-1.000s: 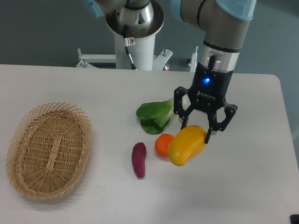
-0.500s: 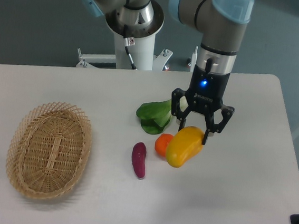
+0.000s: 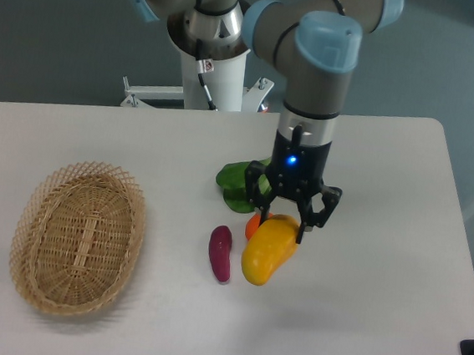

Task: Place the mango in the basket
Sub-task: 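Lift the held mango and carry it over the wicker basket, then lower the mango into the basket and open the gripper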

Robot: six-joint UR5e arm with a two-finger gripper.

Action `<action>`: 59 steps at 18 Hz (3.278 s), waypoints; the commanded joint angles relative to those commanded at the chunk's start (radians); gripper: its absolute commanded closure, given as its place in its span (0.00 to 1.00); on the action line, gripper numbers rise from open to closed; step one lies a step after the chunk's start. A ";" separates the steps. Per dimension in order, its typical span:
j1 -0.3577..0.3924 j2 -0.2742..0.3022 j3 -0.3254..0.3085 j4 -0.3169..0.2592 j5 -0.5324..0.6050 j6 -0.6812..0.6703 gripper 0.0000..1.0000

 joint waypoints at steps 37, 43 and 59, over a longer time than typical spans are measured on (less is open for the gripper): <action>-0.497 -0.218 -0.081 0.029 0.157 -0.262 0.00; -0.496 -0.196 -0.072 0.031 0.155 -0.259 0.00; -0.493 -0.186 -0.028 0.029 0.158 -0.256 0.00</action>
